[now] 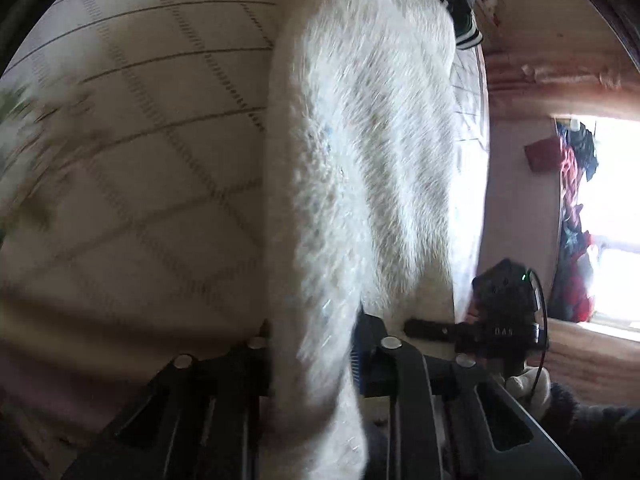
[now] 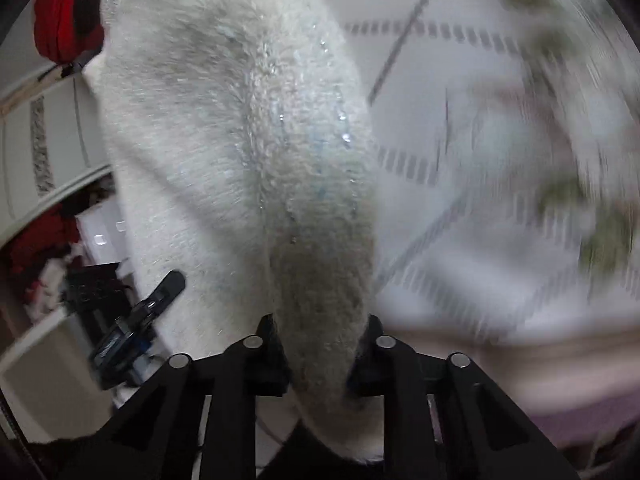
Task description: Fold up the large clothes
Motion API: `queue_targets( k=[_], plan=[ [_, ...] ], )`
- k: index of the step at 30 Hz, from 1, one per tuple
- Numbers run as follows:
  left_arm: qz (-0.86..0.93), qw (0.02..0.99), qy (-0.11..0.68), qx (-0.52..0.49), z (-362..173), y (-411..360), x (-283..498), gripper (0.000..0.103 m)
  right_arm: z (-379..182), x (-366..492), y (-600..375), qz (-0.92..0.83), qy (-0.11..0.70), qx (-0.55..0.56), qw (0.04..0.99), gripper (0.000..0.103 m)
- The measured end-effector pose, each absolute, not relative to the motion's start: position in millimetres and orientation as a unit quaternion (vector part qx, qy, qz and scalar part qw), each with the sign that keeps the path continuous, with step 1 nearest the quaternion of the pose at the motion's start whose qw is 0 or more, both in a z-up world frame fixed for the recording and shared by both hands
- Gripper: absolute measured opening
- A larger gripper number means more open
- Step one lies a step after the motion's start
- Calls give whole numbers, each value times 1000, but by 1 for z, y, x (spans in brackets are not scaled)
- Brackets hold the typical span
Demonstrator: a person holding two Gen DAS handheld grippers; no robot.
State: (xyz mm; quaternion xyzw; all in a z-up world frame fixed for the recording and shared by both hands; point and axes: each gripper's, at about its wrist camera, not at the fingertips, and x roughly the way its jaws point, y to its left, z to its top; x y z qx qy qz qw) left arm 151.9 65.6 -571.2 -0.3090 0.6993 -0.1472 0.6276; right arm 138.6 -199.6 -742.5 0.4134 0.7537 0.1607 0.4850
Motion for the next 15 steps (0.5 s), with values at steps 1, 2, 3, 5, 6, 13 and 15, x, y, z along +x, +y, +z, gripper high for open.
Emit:
queue_targets(
  k=[1,2,3,5,6,13,15],
  plan=[
    [-136,614,709,-320,-561,71,143,12,-731,128,-202,166,755,429,467,17],
    [-124,595,718,-339,-552,77,133,12,-718,115,-205,168,757,449,444,17],
    [-113,574,725,-363,-544,82,124,12,-708,105,-207,169,759,464,424,17],
    [-100,540,736,-395,-525,88,112,12,-678,81,-213,165,764,497,376,17],
    [-95,532,738,-404,-518,89,110,12,-669,75,-215,162,764,510,362,17],
    [-55,517,708,-477,-522,91,193,12,-655,78,-240,79,693,677,234,17],
    [-46,527,706,-470,-534,90,227,12,-668,104,-234,65,670,705,223,18]
  ],
)
